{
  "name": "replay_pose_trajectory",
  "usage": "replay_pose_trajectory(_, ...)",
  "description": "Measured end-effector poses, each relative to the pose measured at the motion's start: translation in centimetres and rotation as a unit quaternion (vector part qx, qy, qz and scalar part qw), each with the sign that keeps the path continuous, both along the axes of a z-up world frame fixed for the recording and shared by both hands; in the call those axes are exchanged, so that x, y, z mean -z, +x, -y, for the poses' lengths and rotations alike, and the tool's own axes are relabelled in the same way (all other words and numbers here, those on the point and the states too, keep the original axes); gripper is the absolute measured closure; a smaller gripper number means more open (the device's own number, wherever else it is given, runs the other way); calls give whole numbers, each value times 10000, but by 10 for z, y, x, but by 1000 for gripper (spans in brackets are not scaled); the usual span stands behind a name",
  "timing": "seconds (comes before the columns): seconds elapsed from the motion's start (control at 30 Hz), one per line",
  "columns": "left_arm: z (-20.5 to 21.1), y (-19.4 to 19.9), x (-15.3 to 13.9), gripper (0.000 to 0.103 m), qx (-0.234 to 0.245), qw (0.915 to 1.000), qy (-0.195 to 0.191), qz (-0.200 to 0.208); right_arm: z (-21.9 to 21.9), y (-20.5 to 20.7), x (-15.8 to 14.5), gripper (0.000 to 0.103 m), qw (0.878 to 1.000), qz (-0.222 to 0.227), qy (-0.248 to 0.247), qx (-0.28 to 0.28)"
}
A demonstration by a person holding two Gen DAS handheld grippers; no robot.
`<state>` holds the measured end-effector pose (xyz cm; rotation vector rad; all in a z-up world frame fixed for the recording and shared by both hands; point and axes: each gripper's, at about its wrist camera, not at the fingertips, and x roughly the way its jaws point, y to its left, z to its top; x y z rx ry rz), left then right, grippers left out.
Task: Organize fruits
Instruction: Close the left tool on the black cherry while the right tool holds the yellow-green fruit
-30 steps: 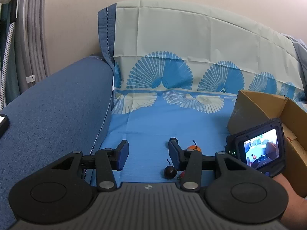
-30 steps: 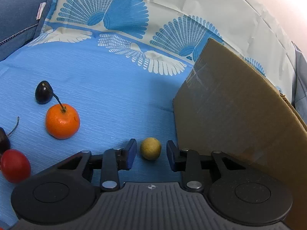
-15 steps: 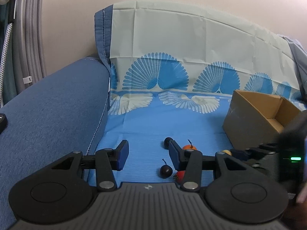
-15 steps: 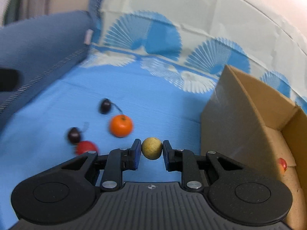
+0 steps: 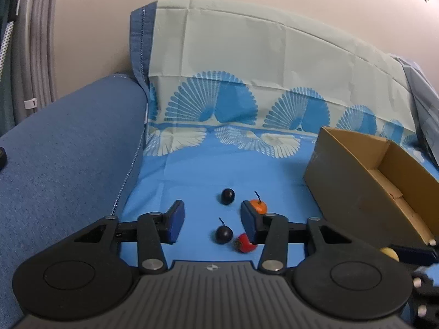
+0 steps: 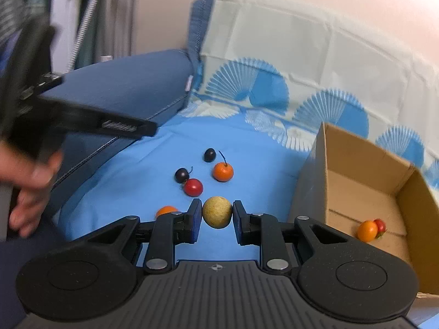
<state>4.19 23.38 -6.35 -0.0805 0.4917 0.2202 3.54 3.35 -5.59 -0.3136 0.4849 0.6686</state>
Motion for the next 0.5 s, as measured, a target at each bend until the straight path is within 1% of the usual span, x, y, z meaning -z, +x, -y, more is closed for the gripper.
replay_pose_trajectory(0.03, 2, 1, 1, 74, 105, 9999, 1, -59, 2, -5, 2, 78, 10000, 38, -82, -1)
replay_pose_trajectory(0.07, 4, 2, 3, 82, 210, 9997, 14, -141, 3, -11, 4, 78, 9999, 34, -129, 5)
replay_pose_trajectory(0.1, 6, 3, 5, 85, 270, 9994, 37, -208, 5, -14, 5, 78, 10000, 5, -92, -6)
replay_pose_trajectory(0.17, 6, 7, 9, 87, 346, 9990, 5, -289, 8, -18, 11, 78, 9999, -50, 21, -89)
replay_pose_trajectory(0.3, -2, 19, 17, 88, 337, 9978, -210, -527, 9, -28, 37, 78, 9991, -31, -188, -388)
replay_pose_trajectory(0.37, -7, 30, 24, 88, 419, 9954, -393, -772, 8, -28, 48, 78, 9984, -84, -169, -538)
replay_pose_trajectory(0.43, -9, 38, 29, 87, 487, 9930, -481, -959, 4, -26, 60, 78, 9977, -129, -181, -641)
replay_pose_trajectory(0.5, -14, 44, 34, 87, 487, 9912, -629, -1061, -1, -21, 70, 78, 9976, -214, -167, -643)
